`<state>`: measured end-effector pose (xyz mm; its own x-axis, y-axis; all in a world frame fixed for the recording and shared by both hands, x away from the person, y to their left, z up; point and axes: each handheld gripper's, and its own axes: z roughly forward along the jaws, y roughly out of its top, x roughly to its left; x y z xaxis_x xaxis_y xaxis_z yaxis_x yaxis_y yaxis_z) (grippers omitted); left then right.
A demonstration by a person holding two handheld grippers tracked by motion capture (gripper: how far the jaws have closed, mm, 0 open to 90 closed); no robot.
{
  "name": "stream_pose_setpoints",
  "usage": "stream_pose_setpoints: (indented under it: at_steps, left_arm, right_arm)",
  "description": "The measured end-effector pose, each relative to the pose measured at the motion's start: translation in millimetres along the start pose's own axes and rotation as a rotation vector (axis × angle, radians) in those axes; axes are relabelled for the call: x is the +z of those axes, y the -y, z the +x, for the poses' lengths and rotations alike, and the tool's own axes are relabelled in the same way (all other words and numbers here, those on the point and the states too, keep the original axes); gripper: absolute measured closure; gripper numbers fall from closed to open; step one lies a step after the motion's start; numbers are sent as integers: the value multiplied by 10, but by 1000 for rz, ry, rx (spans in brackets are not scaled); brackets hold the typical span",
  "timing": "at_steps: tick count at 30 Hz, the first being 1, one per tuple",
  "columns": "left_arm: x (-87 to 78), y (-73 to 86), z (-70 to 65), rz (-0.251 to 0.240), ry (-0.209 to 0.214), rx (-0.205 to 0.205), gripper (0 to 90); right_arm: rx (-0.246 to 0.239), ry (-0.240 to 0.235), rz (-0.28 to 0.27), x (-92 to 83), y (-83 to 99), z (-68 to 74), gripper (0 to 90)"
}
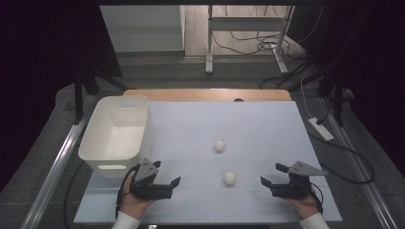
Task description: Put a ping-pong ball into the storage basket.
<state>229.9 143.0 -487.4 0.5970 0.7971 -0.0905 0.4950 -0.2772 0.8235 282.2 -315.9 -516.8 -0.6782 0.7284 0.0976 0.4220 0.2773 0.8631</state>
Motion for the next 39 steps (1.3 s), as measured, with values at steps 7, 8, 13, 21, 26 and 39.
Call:
stream_pose_setpoints:
  at_steps: [7,8,13,21,26,39]
  left_arm:
    - [68,-160,-32,8,10,26,112]
    - [68,-160,-32,8,10,26,112]
    - [151,-207,-12,17,20,12,113]
    - [248,-269,-33,37,34,23,114]
    - [295,-285,0,42,42,13,115]
    - [373,-381,34,45,54,9,117]
  right_arm:
    - [-8,-5,6,30,-8,7,132]
    - [-8,-5,6,30,-8,7,132]
    - [-16,-3,9,40,-13,13,137]
    - [-25,-7,11,38,-14,53,137]
    - [-32,-9,11,45,-12,60,137]
    - [-30,-5,11,45,-11,50,137]
